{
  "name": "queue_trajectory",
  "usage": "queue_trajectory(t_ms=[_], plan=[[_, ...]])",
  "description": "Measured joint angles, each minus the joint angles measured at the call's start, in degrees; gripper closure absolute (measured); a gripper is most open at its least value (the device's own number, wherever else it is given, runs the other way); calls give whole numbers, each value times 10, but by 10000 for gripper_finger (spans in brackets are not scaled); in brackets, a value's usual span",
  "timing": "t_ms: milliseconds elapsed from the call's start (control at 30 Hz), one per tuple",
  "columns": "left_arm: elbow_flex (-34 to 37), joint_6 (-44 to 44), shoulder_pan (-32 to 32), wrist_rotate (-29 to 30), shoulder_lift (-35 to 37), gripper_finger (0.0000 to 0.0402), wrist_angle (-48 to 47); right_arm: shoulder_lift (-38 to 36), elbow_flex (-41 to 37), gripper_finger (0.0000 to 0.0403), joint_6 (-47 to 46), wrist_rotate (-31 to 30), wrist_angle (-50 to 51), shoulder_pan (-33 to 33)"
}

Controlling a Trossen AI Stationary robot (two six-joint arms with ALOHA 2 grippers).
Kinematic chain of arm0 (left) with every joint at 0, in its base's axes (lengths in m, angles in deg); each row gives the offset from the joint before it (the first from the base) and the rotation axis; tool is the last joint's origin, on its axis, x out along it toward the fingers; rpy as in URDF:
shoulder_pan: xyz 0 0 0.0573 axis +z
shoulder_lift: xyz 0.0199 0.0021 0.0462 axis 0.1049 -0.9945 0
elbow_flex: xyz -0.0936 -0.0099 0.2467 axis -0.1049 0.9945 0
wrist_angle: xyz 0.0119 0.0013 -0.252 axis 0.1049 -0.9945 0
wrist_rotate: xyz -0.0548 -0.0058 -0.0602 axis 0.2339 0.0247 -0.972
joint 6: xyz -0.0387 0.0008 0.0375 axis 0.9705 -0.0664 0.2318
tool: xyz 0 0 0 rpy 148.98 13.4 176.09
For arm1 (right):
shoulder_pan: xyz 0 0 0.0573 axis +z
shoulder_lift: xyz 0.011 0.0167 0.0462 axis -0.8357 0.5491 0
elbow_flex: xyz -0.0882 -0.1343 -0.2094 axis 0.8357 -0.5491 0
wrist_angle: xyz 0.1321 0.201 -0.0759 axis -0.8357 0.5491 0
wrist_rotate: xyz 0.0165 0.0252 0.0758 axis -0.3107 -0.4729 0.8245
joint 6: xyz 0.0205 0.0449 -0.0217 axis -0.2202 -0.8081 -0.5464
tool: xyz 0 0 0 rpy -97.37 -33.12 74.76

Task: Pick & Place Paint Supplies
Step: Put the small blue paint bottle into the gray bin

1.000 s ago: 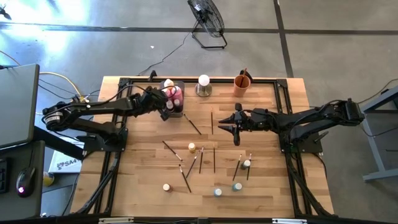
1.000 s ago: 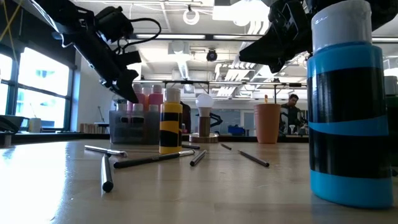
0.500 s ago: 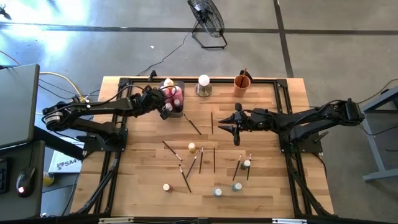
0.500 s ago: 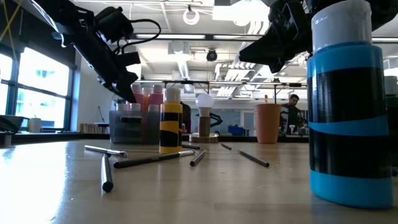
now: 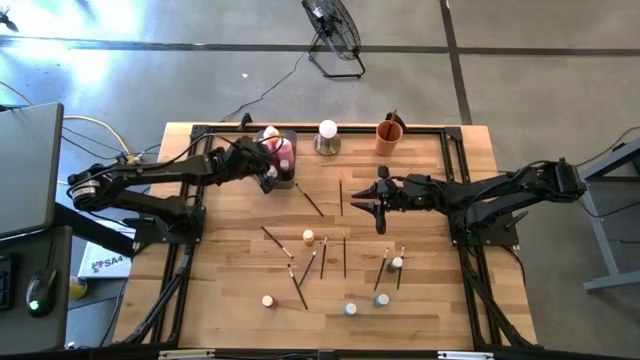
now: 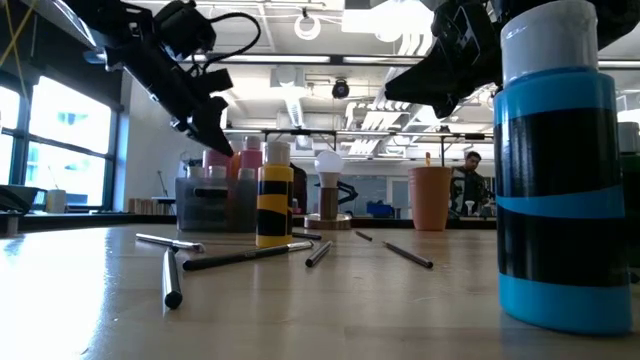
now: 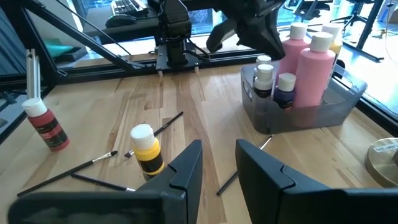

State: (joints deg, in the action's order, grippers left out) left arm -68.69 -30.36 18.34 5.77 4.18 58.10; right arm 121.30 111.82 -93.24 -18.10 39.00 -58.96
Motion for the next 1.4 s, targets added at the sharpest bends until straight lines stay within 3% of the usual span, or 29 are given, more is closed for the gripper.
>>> queue_trajectory(t_ms=[200, 400, 667, 933, 1400], plan=[[-16, 0, 0, -79, 0, 402, -2, 0, 0, 312, 0, 0, 1, 0], [-17, 4, -4, -99, 0, 402, -1, 0, 0, 312, 0, 0, 3, 0], [-17, 10, -73, 16, -38, 402, 39, 0, 0, 312, 0, 0, 1, 0], [-18, 19, -100, 111, -84, 402, 84, 0, 0, 312, -2, 0, 0, 0], [-18, 19, -101, 170, -132, 402, 111, 0, 0, 312, 0, 0, 0, 0]])
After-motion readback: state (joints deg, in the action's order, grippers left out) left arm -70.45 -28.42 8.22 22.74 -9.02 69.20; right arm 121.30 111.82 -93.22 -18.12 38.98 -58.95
